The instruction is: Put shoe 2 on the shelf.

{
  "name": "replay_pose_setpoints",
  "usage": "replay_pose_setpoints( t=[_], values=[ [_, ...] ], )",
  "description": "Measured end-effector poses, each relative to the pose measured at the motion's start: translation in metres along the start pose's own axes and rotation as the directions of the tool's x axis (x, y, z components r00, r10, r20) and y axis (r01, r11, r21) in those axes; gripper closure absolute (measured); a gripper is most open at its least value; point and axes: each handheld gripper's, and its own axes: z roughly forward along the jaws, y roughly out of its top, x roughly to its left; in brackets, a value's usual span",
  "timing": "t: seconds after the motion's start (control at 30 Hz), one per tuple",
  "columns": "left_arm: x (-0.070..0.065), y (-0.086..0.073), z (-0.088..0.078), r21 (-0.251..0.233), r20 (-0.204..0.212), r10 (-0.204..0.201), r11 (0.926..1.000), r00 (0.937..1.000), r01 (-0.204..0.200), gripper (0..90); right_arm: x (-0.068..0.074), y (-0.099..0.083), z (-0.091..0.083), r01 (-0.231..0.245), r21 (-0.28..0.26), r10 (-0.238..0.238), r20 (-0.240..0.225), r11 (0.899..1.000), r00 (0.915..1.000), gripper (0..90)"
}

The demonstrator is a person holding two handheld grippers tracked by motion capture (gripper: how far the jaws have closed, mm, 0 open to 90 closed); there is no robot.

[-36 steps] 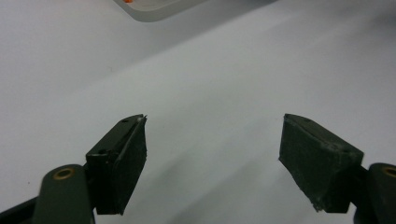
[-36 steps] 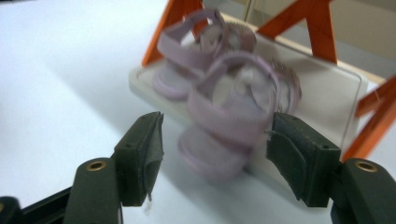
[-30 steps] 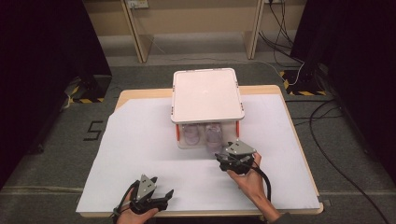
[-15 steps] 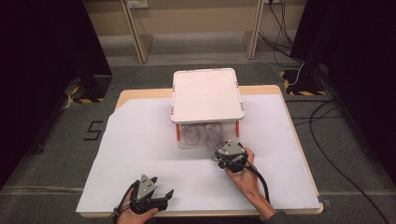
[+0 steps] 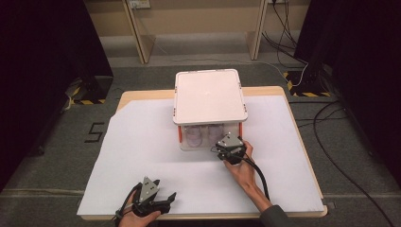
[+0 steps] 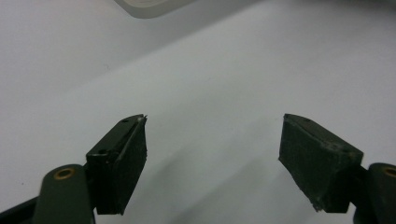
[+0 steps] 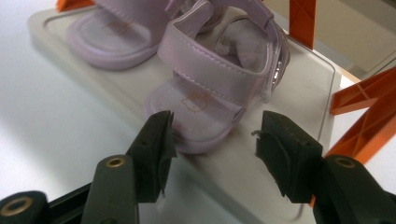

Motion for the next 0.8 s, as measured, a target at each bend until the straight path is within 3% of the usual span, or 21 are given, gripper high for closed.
replay_pose_setpoints(
  t=[0.23, 0.37, 0.5, 0.57, 0.67, 0.8],
  values=[
    [0.001, -0.001, 0.0, 0.004, 0.0, -0.001, 1.0, 1.0, 0.001, 22.9, -0.005, 0.001, 0.005, -0.051, 0.008, 0.051, -0.001, 0.999, 0.9987, 43.6],
    [0.001, -0.001, 0.0, 0.003, -0.003, 0.0, 1.0, 1.0, 0.0, 22.9, -0.006, -0.001, -0.001, -0.058, 0.0, 0.058, -0.036, 0.998, 0.9977, 40.9],
    [0.001, -0.001, 0.0, 0.002, -0.005, 0.003, 1.0, 1.0, -0.003, 23.0, -0.005, -0.002, -0.013, -0.116, 0.008, 0.116, -0.112, 0.993, 0.987, 37.4],
    [0.001, -0.001, 0.0, 0.003, -0.006, 0.002, 1.0, 1.0, -0.002, 22.9, -0.004, -0.005, -0.023, -0.124, -0.002, 0.122, -0.141, 0.992, 0.9824, 37.1],
    [0.0, -0.001, 0.0, 0.0, -0.004, 0.005, 1.0, 1.0, -0.005, 23.0, -0.004, -0.009, -0.038, -0.164, -0.017, 0.158, -0.184, 0.986, 0.9702, 35.9],
    [0.001, -0.001, 0.0, 0.006, -0.008, 0.007, 1.0, 0.9999, -0.007, 22.9, -0.004, -0.016, -0.054, -0.192, -0.029, 0.182, -0.215, 0.981, 0.9596, 35.1]
  ],
)
